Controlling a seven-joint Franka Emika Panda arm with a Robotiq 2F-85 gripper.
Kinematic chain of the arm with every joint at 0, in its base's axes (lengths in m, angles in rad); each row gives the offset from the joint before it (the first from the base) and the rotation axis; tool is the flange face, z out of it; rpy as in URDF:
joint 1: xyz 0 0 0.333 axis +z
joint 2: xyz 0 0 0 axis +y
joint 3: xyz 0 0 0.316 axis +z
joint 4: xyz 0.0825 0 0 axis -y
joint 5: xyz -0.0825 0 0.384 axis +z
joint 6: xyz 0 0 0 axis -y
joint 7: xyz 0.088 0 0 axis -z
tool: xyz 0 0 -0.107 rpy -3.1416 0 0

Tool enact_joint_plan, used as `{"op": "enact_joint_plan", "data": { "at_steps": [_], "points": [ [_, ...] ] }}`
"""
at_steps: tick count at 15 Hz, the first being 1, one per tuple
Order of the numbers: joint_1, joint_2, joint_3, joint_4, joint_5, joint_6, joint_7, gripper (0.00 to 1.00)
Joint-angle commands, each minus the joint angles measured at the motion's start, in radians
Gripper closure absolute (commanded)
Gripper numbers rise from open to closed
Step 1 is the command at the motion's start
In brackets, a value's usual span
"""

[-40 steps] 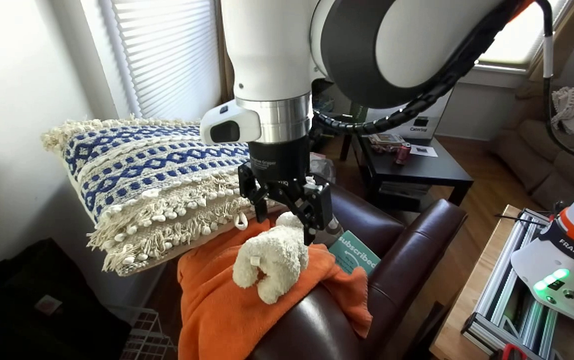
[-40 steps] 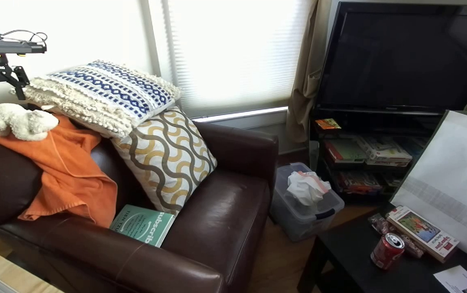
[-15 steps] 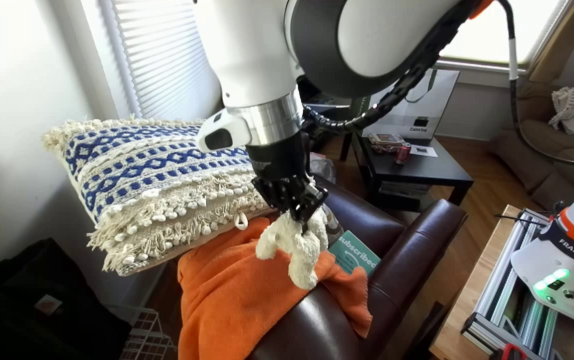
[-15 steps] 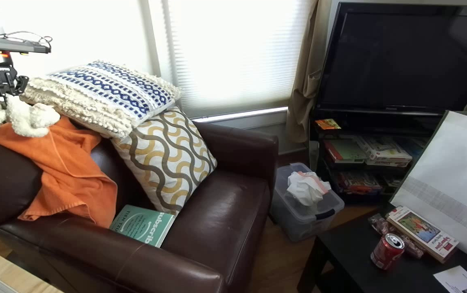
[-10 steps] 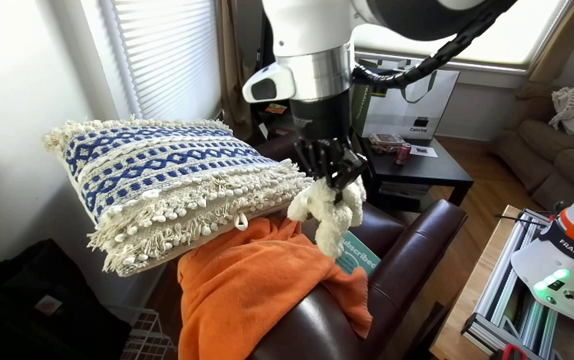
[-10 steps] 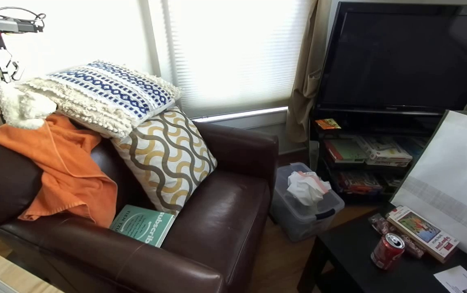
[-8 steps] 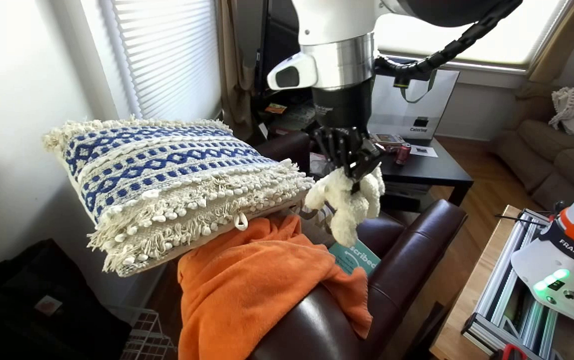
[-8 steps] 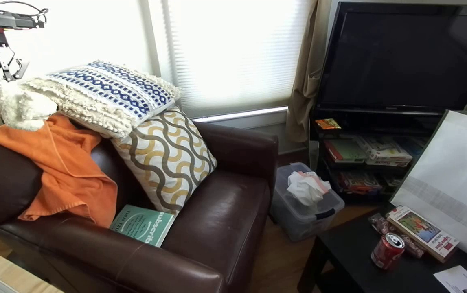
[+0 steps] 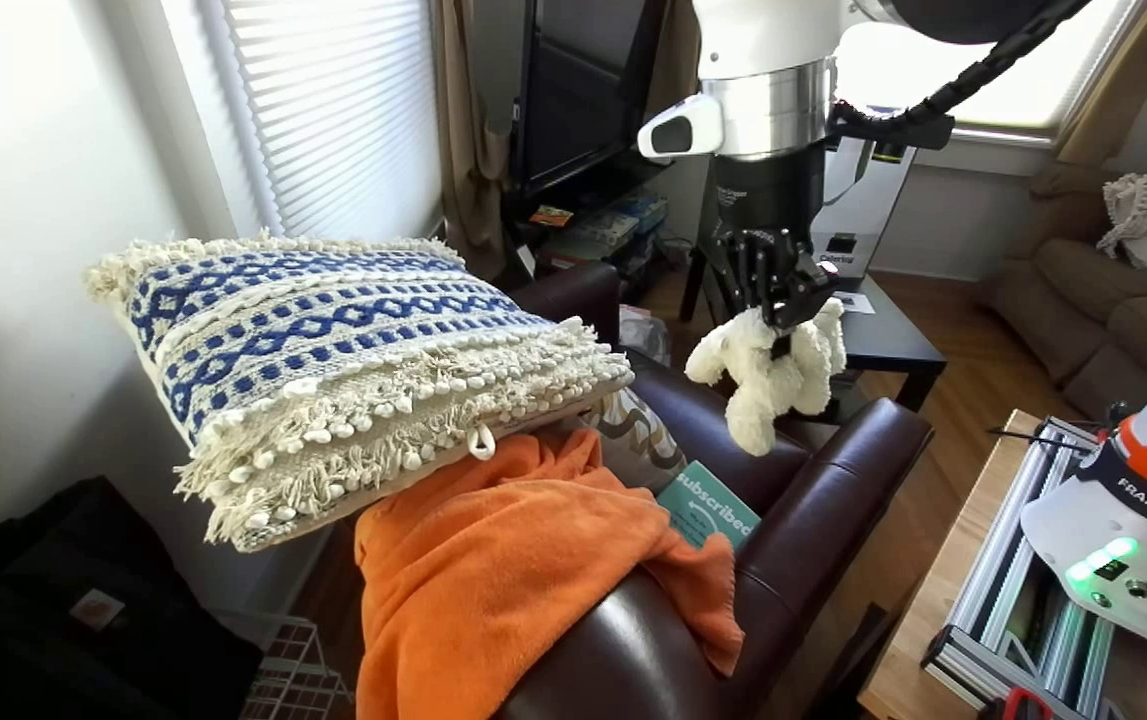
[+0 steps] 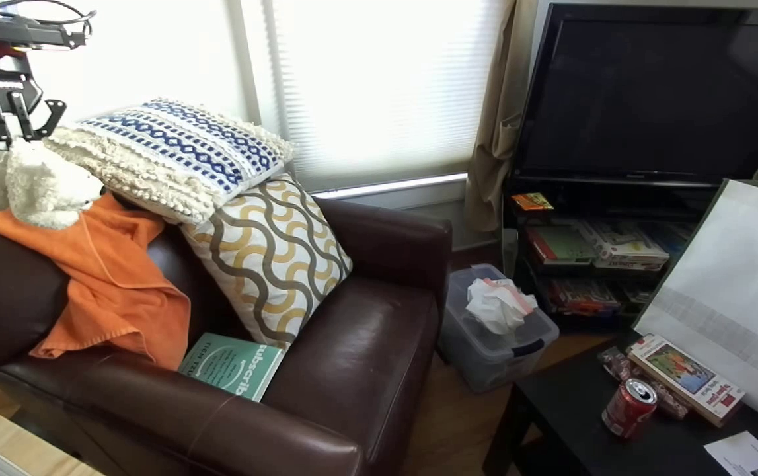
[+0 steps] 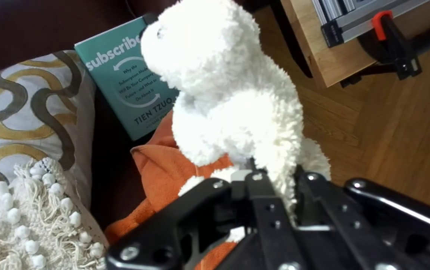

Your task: Put the white teddy bear on the sofa

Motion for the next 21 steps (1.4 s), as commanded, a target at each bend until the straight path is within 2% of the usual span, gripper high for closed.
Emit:
{"op": "enact_joint_plan", "data": {
  "at_steps": [1, 6, 12, 17, 18, 19, 21],
  "points": [
    [-0.031, -0.071, -0.065, -0.066, 0.032, 0.039, 0.076, 0.96],
    [-0.132, -0.143, -0.22, -0.129, 0.034, 0.044, 0.071, 0.96],
    [-0.266, -0.127, -0.381, -0.078, 0.046, 0.03, 0.099, 0.96],
    [-0.338, -0.043, -0.457, 0.009, 0.125, 0.047, 0.159, 0.96],
    [-0.329, -0.089, -0.439, -0.028, 0.075, 0.034, 0.121, 0.96],
    [-0.337, -0.079, -0.445, -0.019, 0.079, 0.035, 0.119, 0.86],
    [-0.337, -0.075, -0.442, -0.02, 0.078, 0.035, 0.118, 0.86]
  ]
}}
